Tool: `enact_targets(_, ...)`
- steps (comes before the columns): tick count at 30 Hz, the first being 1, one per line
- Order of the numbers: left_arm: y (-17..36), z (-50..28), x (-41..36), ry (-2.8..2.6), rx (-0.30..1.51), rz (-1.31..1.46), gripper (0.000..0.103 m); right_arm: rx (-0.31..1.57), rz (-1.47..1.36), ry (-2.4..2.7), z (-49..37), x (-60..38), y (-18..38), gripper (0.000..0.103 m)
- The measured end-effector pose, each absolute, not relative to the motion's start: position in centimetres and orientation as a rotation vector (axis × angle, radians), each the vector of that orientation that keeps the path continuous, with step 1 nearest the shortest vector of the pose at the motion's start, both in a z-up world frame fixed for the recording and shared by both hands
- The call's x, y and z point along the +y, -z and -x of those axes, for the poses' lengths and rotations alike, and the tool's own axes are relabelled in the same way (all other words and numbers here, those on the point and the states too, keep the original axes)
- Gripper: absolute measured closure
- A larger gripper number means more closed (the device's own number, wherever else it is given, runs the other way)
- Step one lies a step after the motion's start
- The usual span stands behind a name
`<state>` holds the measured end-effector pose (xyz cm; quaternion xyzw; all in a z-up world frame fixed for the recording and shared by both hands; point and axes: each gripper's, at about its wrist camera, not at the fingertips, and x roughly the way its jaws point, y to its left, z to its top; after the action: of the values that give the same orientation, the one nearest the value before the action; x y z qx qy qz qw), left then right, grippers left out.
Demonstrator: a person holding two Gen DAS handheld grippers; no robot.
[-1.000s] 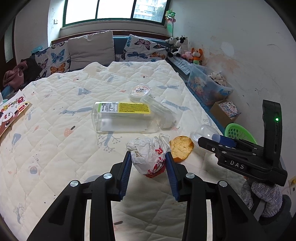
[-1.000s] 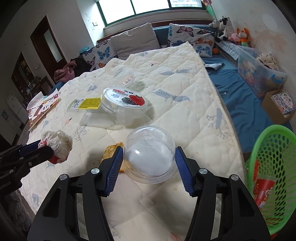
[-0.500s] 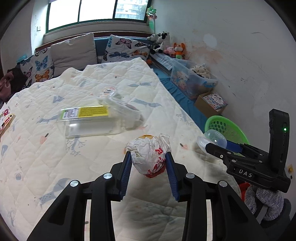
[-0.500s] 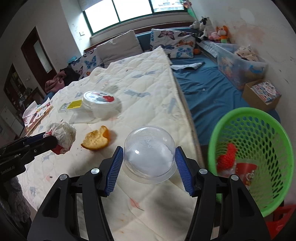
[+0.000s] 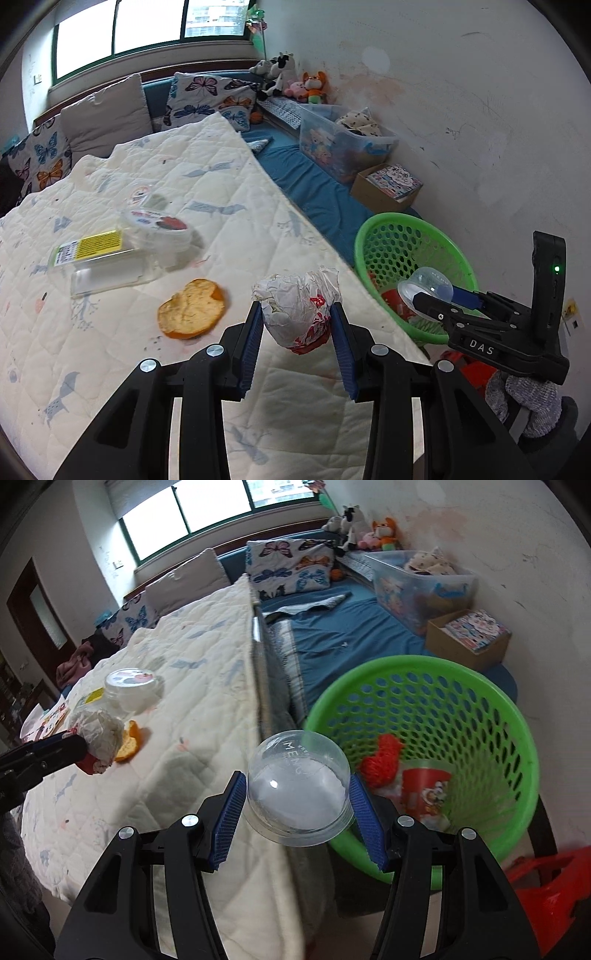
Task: Collect trash
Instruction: 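Carry the bag and dome lid to the green basket and open both grippers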
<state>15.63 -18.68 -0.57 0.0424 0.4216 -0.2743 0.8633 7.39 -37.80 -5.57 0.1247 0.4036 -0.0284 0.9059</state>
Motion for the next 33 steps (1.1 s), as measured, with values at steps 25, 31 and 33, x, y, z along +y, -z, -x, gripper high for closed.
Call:
enact_targets(25, 1.6, -16.2, -32.0, 0.716, 0.918, -0.237, 0.064, 0.855, -0.364, 0.242, -3.7, -46.9, 7.7, 0.038)
enact_targets(31, 2.9, -16.5, -34.7, 0.738, 0.944, -0.265, 0.061, 0.832, -0.380, 0.242, -2.4, -47.5, 7.3, 0.036)
enact_targets(33, 3.4, -16.8, -35.5, 0.737, 0.957, -0.269, 0.059, 0.827, -0.379, 0.243, -1.8, -47.6, 7.2, 0.035)
